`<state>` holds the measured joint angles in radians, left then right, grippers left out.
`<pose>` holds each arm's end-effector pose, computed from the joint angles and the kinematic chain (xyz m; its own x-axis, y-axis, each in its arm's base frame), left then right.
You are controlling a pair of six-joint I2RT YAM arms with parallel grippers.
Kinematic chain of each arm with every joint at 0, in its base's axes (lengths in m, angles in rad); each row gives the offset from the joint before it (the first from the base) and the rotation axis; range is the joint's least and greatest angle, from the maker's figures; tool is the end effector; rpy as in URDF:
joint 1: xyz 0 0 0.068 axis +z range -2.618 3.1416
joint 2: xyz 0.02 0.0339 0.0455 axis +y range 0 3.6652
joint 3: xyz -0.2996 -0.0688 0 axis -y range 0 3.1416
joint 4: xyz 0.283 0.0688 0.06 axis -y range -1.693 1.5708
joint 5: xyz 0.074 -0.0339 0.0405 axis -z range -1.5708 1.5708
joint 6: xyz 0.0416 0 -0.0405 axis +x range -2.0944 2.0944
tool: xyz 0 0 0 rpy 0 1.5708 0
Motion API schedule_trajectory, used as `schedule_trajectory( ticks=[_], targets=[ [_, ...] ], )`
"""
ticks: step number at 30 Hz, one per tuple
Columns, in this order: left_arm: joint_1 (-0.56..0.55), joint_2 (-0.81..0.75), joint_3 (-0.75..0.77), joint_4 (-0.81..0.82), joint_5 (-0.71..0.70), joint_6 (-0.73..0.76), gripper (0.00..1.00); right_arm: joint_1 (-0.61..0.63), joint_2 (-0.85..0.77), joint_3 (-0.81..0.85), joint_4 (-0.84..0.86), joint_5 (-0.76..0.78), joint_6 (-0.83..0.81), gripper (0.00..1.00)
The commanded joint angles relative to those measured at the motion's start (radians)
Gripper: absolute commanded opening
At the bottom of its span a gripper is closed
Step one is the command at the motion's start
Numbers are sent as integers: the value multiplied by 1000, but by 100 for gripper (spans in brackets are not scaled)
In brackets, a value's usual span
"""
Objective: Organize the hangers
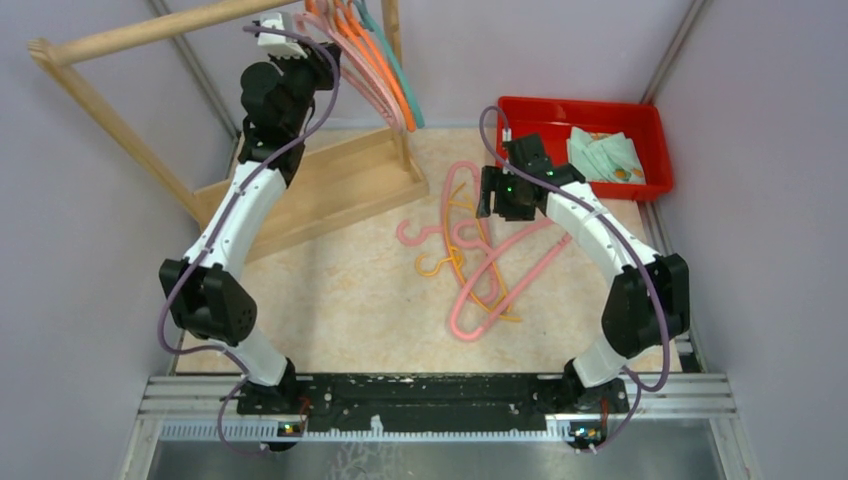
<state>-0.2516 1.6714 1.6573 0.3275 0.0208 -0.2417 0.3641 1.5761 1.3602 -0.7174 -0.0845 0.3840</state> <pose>0.4297 -0.1113 0.5032 0.2257 -0.3051 -0.9252 0.3317 0.9170 -0.2215 0.3535 0.1385 0.3183 -0.8467 0.0768 -0.5264 -0.0912 0.9539 0.2859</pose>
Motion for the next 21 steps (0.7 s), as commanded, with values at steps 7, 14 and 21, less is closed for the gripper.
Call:
schedule_trajectory(
  ticks=[7, 14, 21],
  targets=[
    [32, -229, -20, -202, -4, 83, 86, -5, -46, 1, 27, 0, -37, 71],
    [55, -392, -98, -397, 74, 70, 92, -5, -24, -47, 25, -11, -48, 70],
    [58, -513, -216, -552, 156, 18, 91, -5, 42, -143, 58, 40, 7, 68]
  ],
)
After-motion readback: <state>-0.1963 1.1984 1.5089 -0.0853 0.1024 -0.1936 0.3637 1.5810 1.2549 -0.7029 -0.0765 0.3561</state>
